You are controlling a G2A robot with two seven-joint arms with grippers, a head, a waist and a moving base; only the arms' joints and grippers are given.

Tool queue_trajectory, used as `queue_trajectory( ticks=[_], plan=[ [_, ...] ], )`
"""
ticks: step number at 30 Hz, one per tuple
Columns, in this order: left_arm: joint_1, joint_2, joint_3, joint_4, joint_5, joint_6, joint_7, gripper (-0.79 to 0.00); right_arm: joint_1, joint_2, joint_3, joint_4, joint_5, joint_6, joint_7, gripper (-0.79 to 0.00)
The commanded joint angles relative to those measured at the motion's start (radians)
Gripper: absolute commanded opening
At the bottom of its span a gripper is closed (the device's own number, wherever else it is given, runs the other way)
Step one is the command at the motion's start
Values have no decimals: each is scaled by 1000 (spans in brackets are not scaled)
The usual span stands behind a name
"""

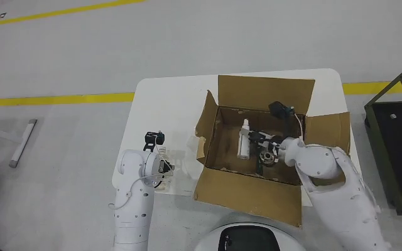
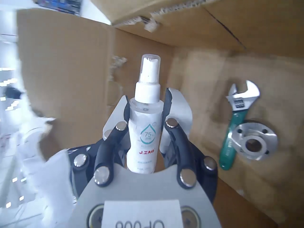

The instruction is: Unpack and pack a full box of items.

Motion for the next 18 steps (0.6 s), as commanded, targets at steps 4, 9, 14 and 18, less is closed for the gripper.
queue_trajectory(
  ticks=[4, 9, 14, 18],
  plan=[
    [0, 0, 0, 0, 0, 0, 0, 0, -45, 7, 100, 36, 274, -174, 28, -785],
    [0, 0, 0, 0, 0, 0, 0, 0, -56, 12, 123, 75, 410, -273, 63, -785],
    [0, 0, 0, 0, 0, 0, 0, 0, -56, 13, 122, 91, 447, -292, 64, -785],
    [0, 0, 0, 0, 0, 0, 0, 0, -56, 13, 122, 91, 447, -292, 64, -785]
  ],
)
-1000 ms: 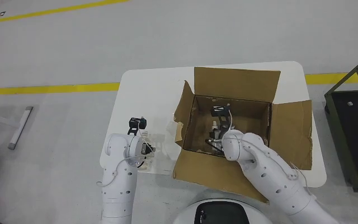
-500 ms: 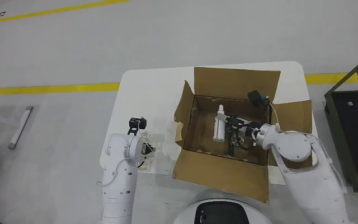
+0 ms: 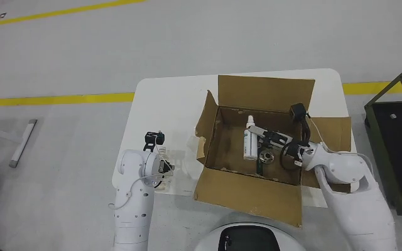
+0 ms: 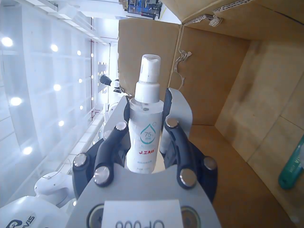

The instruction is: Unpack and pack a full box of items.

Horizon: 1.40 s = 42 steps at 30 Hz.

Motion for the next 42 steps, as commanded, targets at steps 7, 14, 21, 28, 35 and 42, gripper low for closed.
queue_trajectory(
  ticks=[7, 14, 21, 28, 35, 42],
  plan=[
    [0, 0, 0, 0, 0, 0, 0, 0, -1, 1, 6, -14, 16, -6, -27, -785],
    [0, 0, 0, 0, 0, 0, 0, 0, -13, 16, 168, -111, 223, -105, -67, -785],
    [0, 0, 0, 0, 0, 0, 0, 0, -85, 54, 448, -253, 7, -115, -129, -785],
    [0, 0, 0, 0, 0, 0, 0, 0, -234, 85, 657, -394, -343, -61, -117, -785],
    [0, 0, 0, 0, 0, 0, 0, 0, -374, 99, 709, -429, -550, -66, -41, -785],
    [0, 0, 0, 0, 0, 0, 0, 0, -453, 105, 609, -377, -749, -56, -24, -785]
  ],
)
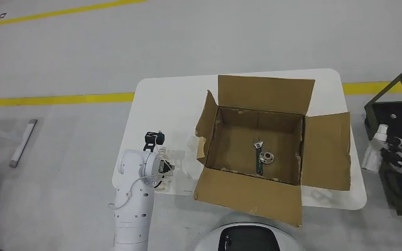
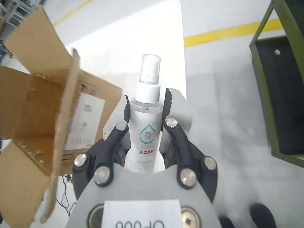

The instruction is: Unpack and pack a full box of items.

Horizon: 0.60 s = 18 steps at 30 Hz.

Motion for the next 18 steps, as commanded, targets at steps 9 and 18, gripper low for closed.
queue_trajectory(
  ticks=[9, 18],
  plan=[
    [0, 0, 0, 0, 0, 0, 0, 0, -22, 5, -206, 67, -261, 55, -1, -785],
    [0, 0, 0, 0, 0, 0, 0, 0, -9, 9, -299, 76, -342, 79, 20, -785]
  ],
)
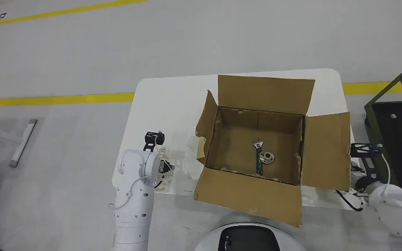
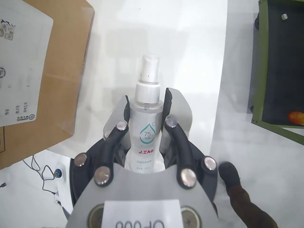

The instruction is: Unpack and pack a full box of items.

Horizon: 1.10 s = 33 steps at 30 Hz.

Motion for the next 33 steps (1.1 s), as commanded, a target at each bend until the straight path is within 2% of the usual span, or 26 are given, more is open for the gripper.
queue_trajectory(
  ticks=[1, 4, 9, 14, 18, 20, 21, 22, 23, 24, 27, 28, 29, 30, 31, 33],
  plan=[
    [0, 0, 0, 0, 0, 0, 0, 0, 3, 1, -12, 5, -15, 3, 2, -785],
    [0, 0, 0, 0, 0, 0, 0, 0, 8, 2, -27, 14, -24, 8, -1, -785],
    [0, 0, 0, 0, 0, 0, 0, 0, 15, 4, -36, 30, -14, 17, -1, -474],
    [0, 0, 0, 0, 0, 0, 0, 0, 14, 6, -29, 39, 18, 27, -6, -456],
    [0, 0, 0, 0, 0, 0, 0, 0, 12, 8, -23, 44, 27, 31, -10, -403],
    [0, 0, 0, 0, 0, 0, 0, 0, 11, 8, -11, 44, 54, 44, -23, -345],
    [0, 0, 0, 0, 0, 0, 0, 0, 11, 7, 0, 44, 85, 51, -31, -345],
    [0, 0, 0, 0, 0, 0, 0, 0, 11, 6, 20, 42, 130, 63, -46, -345],
    [0, 0, 0, 0, 0, 0, 0, 0, 11, 4, 44, 41, 181, 79, -69, -283],
    [0, 0, 0, 0, 0, 0, 0, 0, 10, 2, 70, 44, 252, 94, -88, -280],
    [0, 0, 0, 0, 0, 0, 0, 0, 14, -9, 168, 63, 554, 129, -157, -215],
    [0, 0, 0, 0, 0, 0, 0, 0, 17, -14, 201, 75, 687, 125, -171, -299],
    [0, 0, 0, 0, 0, 0, 0, 0, 20, -19, 232, 95, 837, 116, -178, -299],
    [0, 0, 0, 0, 0, 0, 0, 0, 24, -25, 258, 117, 990, 104, -173, -339],
    [0, 0, 0, 0, 0, 0, 0, 0, 20, -27, 277, 131, 1079, 84, -157, -416],
    [0, 0, 0, 0, 0, 0, 0, 0, 22, -30, 291, 156, 1236, 42, -121, -428]
  ],
)
